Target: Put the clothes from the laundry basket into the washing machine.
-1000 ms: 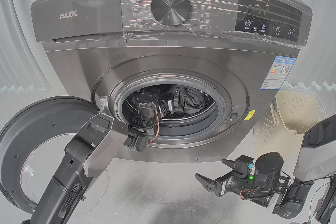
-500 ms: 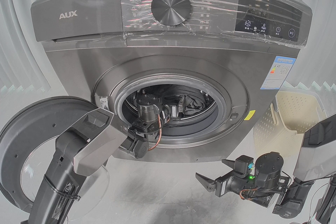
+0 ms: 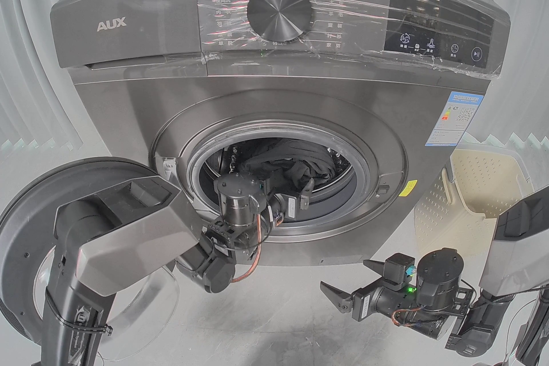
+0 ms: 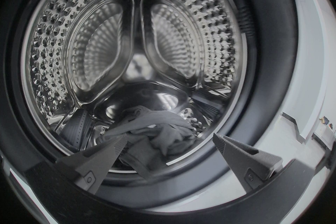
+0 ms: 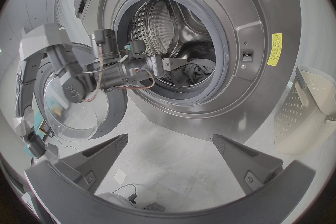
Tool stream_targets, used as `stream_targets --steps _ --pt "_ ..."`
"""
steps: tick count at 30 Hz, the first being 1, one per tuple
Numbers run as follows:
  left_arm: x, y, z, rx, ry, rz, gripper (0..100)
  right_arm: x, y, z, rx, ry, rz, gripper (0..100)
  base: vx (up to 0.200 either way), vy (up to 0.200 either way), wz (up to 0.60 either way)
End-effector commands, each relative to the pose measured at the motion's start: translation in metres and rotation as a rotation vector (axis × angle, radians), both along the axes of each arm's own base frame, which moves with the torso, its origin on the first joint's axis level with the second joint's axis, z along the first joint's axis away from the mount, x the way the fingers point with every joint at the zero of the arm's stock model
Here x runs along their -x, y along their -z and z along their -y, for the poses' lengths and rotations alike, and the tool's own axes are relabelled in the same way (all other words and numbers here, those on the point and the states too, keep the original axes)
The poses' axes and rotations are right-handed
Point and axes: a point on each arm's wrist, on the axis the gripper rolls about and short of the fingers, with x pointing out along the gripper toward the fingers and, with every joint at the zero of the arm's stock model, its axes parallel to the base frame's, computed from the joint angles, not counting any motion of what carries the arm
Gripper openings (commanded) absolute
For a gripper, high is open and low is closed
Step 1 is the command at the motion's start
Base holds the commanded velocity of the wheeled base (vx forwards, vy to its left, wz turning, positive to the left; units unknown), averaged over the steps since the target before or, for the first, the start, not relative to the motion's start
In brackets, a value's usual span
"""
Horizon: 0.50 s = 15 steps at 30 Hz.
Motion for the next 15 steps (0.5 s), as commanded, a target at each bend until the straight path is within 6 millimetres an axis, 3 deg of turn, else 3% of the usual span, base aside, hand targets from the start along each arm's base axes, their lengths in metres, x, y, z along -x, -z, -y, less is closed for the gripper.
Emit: stream_targets --steps 1,5,9,12,15 --pt "0.050 -0.018 0.002 0.000 0.072 -0.004 100 -0.001 -0.001 0.001 -0.003 0.010 0.004 100 0.000 0.000 0.00" --pt "0.079 -0.020 0.000 -0.007 0.113 -0.031 100 -0.002 -0.004 0.003 -0.009 0.017 0.012 100 0.000 0.000 0.00" --pt "0.122 -0.035 -0.011 0.012 0.160 -0.042 100 0.001 -0.018 0.007 -0.041 0.021 0.047 100 0.000 0.000 0.00" --pt "0.143 -0.052 -0.022 0.061 0.162 -0.022 100 0.002 -0.027 0.011 -0.055 0.050 0.083 100 0.000 0.000 0.00" --pt "0.169 -0.069 -0.050 0.081 0.136 -0.028 100 0.003 -0.045 0.019 -0.078 0.109 0.152 100 0.000 0.000 0.00"
